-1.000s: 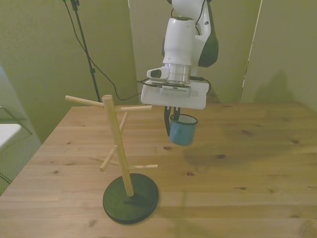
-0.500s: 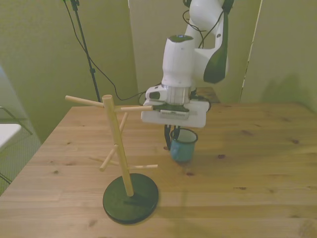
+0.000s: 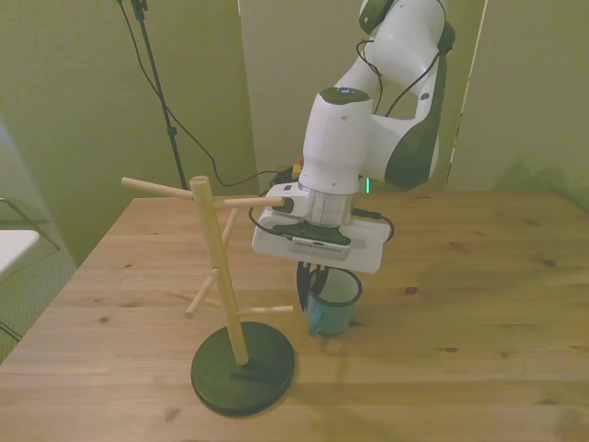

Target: Unload the mug

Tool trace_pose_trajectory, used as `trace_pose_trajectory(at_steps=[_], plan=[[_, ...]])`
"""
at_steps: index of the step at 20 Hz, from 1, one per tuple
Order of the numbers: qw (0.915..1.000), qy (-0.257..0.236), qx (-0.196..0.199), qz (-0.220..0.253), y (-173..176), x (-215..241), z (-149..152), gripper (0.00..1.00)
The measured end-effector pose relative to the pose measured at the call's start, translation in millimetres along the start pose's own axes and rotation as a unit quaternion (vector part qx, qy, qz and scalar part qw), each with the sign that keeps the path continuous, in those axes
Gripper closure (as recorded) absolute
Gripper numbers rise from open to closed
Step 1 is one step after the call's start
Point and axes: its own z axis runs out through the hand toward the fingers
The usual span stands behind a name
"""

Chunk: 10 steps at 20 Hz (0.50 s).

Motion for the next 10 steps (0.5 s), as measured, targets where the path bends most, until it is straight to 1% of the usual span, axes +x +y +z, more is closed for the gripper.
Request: trace_pose_trajectory(at_steps=[10], plan=[[0.9999,0.003,0.007,-0.012,-0.5,5.6,-5.9,0.00]])
